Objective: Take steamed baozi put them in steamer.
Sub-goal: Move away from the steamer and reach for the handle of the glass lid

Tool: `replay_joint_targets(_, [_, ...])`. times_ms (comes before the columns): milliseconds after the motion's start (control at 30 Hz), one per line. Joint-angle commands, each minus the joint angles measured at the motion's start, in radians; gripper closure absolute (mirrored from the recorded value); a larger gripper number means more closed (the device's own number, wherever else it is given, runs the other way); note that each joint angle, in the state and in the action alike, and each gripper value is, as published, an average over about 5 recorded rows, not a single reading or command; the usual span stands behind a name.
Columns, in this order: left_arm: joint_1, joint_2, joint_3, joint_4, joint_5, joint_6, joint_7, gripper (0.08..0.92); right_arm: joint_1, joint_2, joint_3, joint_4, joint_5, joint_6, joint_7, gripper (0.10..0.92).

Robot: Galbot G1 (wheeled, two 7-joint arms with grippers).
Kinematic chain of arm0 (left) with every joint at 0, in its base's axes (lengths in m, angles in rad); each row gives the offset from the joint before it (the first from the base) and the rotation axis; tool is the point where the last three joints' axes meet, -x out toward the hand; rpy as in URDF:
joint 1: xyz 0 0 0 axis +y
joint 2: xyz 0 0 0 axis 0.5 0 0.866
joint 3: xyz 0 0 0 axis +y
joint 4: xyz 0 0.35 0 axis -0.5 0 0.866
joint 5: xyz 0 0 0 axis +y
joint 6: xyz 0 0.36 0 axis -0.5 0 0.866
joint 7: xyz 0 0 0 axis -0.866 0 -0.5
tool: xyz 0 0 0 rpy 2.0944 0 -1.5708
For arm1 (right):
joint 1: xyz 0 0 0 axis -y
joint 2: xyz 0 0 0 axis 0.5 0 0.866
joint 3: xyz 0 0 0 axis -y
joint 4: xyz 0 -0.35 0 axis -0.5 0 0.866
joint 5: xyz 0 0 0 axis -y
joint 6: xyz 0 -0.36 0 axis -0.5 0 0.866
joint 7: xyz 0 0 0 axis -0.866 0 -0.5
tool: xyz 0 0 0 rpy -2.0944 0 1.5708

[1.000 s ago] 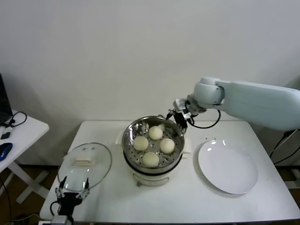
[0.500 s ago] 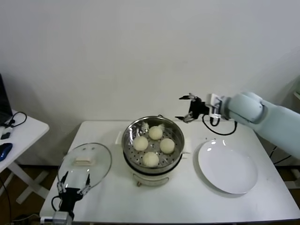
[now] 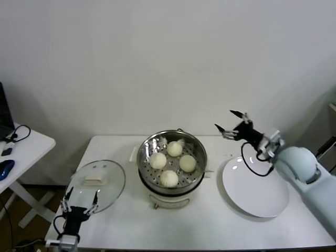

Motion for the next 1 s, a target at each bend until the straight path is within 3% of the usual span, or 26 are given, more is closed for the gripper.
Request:
replay_joint_targets(33, [-0.010, 0.013, 0.003, 0.038, 0.115, -0.056, -0.056, 0.177, -0.693, 0.302, 0.567, -0.006, -0.004, 0.276, 0.022, 0.203])
replay_joint_targets(267, [-0.031, 0.035, 0.007, 0.079, 0.261, -0.116, -0.190, 0.177, -0.756, 0.426, 0.526, -0.019, 0.007, 0.423, 0.003, 0.203])
replay_joint_targets(467, [-0.077, 0.035, -0.014, 0.140, 0.552, -0.165, -0.343, 0.177, -0.773, 0.497, 0.481, -0.035, 0.006, 0.489, 0.001, 0.203])
replay_joint_targets(733, [-0.127, 0.087, 0.009, 0.266, 0.881, -0.228, -0.423, 0.177, -0.757, 0.546, 0.437, -0.041, -0.015, 0.502, 0.012, 0.203])
replay_joint_targets(1000, [-0.151, 0.147, 0.012, 0.354, 0.950, -0.245, -0.440, 0.177, -0.756, 0.561, 0.433, -0.028, -0.021, 0.506, 0.025, 0.203])
